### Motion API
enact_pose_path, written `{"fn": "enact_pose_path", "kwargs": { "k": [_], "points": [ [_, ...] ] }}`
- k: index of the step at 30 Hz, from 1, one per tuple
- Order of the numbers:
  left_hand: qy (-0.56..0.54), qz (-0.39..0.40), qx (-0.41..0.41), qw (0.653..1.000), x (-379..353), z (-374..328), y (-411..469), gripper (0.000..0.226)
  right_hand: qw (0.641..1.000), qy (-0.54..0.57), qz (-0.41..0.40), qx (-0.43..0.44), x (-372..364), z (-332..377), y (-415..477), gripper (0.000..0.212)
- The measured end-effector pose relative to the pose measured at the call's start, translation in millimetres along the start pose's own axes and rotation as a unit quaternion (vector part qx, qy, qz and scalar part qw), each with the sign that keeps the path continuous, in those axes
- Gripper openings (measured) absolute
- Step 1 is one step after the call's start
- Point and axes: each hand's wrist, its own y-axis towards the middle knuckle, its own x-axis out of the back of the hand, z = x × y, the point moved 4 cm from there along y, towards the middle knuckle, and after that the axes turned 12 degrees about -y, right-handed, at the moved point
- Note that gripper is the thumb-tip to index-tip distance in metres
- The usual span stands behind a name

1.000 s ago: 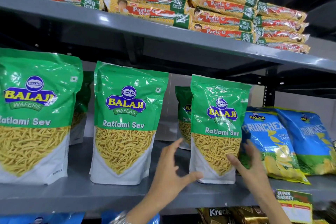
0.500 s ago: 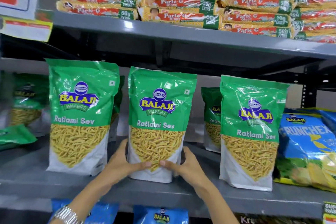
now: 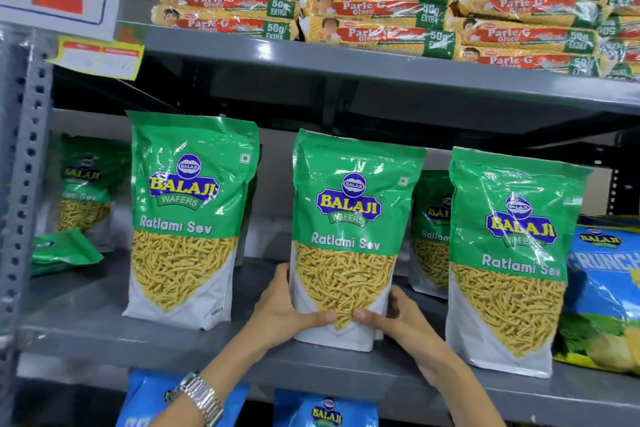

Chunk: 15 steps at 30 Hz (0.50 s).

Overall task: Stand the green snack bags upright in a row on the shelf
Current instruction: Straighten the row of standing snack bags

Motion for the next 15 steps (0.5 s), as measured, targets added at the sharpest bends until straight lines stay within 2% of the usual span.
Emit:
{"fn": "enact_pose_path", "kwargs": {
  "k": [5, 7, 8, 10, 11, 12, 14, 15],
  "points": [
    [0.022, 0.001, -0.016, 1.000, -1.2, -3.7, -6.1, 0.089, 1.000, -0.016, 0.004, -0.015, -3.4, 2.4, -5.8, 0.079],
    [0.025, -0.022, -0.038, 0.999, 1.3, -6.5, -15.5, 0.100, 0.997, -0.044, -0.052, -0.020, -4.7, 7.8, -13.2, 0.086],
    [0.004, -0.048, -0.063, 0.997, 7.7, -7.7, -22.1, 0.103, 0.989, -0.082, -0.122, -0.014, -4.6, 12.0, -18.9, 0.091],
    [-0.064, -0.144, -0.149, 0.976, 30.7, -15.5, -41.1, 0.087, 0.949, -0.126, -0.289, 0.026, -8.8, 25.9, -38.8, 0.088],
    [-0.079, -0.218, -0.196, 0.953, 49.8, -17.7, -51.8, 0.075, 0.928, -0.105, -0.351, 0.064, -17.6, 38.0, -49.4, 0.075],
    [-0.080, -0.301, -0.235, 0.921, 70.6, -16.8, -62.3, 0.067, 0.917, -0.068, -0.381, 0.101, -30.7, 49.7, -56.5, 0.057],
    [-0.055, -0.429, -0.261, 0.863, 111.2, -10.9, -76.9, 0.068, 0.926, -0.022, -0.345, 0.151, -67.9, 68.4, -51.3, 0.027],
    [-0.025, -0.454, -0.241, 0.858, 126.6, -8.3, -78.3, 0.075, 0.941, -0.020, -0.297, 0.158, -89.7, 75.0, -42.1, 0.021]
  ]
}}
